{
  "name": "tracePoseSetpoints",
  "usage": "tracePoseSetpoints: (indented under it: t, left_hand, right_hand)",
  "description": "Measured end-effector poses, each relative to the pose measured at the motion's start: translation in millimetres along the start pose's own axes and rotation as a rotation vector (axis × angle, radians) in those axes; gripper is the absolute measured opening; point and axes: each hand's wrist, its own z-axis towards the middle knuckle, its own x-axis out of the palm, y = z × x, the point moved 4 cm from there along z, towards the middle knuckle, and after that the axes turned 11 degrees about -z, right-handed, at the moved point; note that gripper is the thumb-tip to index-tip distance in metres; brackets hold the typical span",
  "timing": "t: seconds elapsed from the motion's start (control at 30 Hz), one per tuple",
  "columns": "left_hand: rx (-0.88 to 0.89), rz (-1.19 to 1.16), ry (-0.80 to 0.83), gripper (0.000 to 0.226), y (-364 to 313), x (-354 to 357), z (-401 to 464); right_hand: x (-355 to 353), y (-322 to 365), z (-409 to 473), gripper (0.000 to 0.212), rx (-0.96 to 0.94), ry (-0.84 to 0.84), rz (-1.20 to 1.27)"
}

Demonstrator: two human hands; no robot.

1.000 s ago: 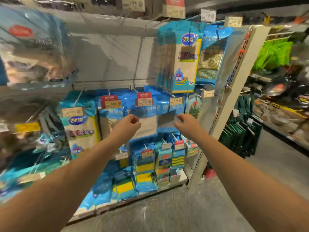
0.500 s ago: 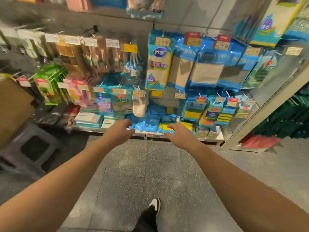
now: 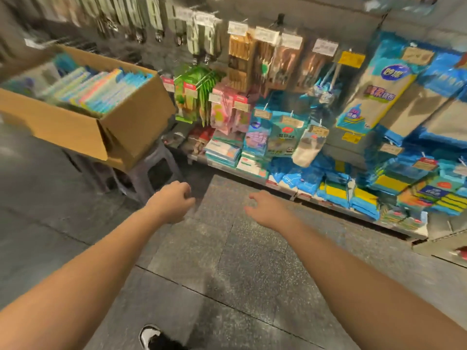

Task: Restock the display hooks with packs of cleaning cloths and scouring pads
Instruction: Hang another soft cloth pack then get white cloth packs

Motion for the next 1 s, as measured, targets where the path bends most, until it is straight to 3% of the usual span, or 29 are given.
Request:
tracePoseSetpoints:
  t: [0.37,0.63,0.83,1.0]
  left_hand:
    - [-0.072,0.006,-0.037,0.025,233,-182,68]
    - [-0.12,-0.072,-0.137,0.04,324,-289,186]
    - [-0.205,-0.128,-0.251,0.022,390,-381,274]
    - [-0.264,-0.185,-0.319,0.021,448,-440,321]
  right_hand:
    - [-10,271,150,0.062,-0.097,0.027,-0.057]
    - [-53,390,303,0.06,-0.189,-0.02,-0.021]
    - [-99,478,437,0.059,-0.257,0.039,-0.02]
    - [-125,555,521,0.056,-0.29,0.031,-0.019]
